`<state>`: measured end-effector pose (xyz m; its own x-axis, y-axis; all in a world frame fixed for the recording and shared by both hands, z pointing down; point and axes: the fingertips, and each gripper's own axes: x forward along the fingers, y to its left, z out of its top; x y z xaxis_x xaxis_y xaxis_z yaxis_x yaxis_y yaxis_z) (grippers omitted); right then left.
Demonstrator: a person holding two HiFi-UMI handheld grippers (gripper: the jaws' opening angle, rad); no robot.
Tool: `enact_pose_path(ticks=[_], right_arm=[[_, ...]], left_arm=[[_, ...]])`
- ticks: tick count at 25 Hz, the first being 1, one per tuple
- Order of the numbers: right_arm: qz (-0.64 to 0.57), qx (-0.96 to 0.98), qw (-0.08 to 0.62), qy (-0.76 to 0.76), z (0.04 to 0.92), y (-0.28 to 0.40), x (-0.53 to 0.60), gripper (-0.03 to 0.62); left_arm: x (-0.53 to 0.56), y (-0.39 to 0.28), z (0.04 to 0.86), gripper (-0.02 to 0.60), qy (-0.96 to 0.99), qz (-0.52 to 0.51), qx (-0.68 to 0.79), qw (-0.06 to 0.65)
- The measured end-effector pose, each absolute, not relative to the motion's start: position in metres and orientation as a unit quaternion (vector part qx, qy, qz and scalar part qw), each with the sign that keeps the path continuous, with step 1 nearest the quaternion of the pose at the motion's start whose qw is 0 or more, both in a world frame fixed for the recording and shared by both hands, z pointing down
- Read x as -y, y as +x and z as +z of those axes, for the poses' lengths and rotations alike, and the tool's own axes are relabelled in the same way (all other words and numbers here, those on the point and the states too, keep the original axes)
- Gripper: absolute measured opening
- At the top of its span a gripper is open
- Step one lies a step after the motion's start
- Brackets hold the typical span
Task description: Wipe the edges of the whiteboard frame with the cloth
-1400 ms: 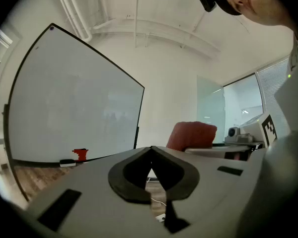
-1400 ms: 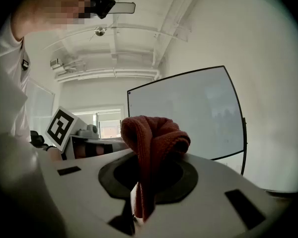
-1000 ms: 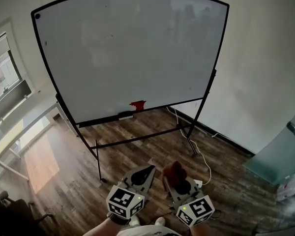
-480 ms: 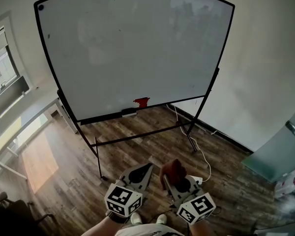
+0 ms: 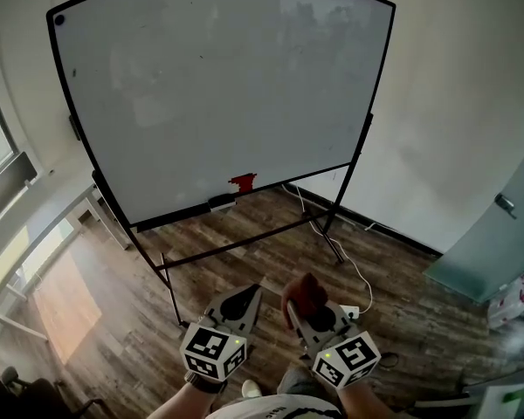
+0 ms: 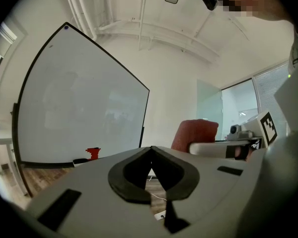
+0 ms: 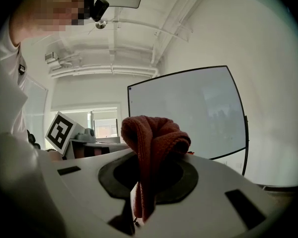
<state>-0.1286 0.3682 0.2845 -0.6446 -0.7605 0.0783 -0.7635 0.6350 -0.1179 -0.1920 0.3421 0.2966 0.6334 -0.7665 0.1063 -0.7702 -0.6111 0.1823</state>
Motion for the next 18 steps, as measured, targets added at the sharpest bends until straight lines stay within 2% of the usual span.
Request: enact_pose_path(ticks=[18], right_arm=[[0.075, 0.912, 0.018, 0.402, 0.301, -0.137, -0.321, 0.055]], left_arm=[[-0.3, -0.2, 0.31, 0.008, 0.887, 0.015, 0.447, 0.109]])
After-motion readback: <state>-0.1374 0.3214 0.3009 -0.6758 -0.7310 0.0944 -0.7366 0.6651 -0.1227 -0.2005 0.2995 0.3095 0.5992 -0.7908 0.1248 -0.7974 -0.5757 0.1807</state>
